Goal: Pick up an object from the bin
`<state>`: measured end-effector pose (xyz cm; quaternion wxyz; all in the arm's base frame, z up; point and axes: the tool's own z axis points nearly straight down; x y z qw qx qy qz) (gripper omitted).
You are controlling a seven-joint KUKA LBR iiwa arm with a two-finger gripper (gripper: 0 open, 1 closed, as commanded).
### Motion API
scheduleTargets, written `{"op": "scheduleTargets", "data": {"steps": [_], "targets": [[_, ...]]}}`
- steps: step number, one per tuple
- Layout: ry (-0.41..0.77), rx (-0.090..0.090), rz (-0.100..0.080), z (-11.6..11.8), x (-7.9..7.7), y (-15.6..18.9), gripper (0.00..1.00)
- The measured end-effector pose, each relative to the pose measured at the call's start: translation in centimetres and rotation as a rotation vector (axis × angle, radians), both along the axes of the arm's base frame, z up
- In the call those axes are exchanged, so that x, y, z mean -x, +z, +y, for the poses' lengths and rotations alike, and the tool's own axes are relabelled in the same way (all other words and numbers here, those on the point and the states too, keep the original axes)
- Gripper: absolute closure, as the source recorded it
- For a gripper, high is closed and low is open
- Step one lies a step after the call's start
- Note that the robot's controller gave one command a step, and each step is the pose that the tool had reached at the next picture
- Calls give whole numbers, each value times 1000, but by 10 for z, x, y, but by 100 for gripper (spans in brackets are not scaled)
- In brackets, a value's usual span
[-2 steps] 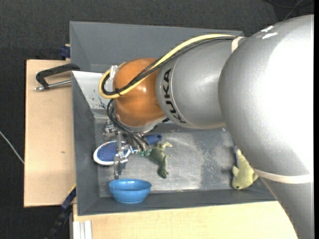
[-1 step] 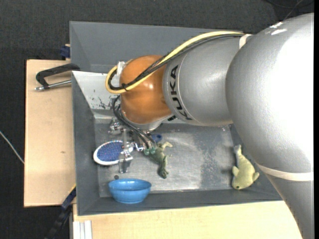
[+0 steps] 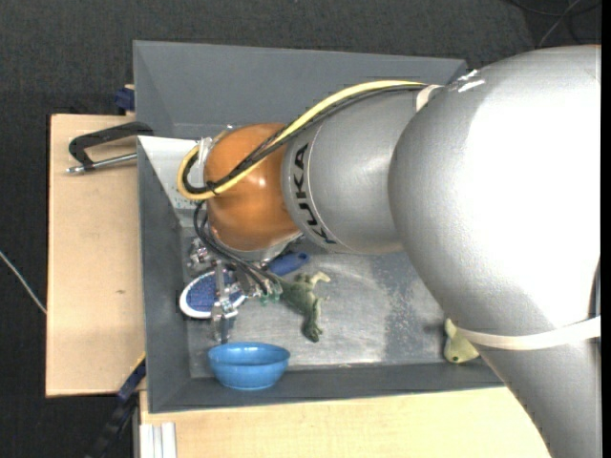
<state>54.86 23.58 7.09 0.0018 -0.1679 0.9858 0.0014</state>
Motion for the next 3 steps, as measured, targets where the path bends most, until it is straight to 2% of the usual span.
{"op": "scheduleTargets", "data": {"steps": [1, 2, 3], "targets": [[-1, 0, -1, 1, -1, 1, 0], [-1, -1, -2, 1, -1, 2, 100], [-1, -3, -9, 3, -4, 113, 100]]}}
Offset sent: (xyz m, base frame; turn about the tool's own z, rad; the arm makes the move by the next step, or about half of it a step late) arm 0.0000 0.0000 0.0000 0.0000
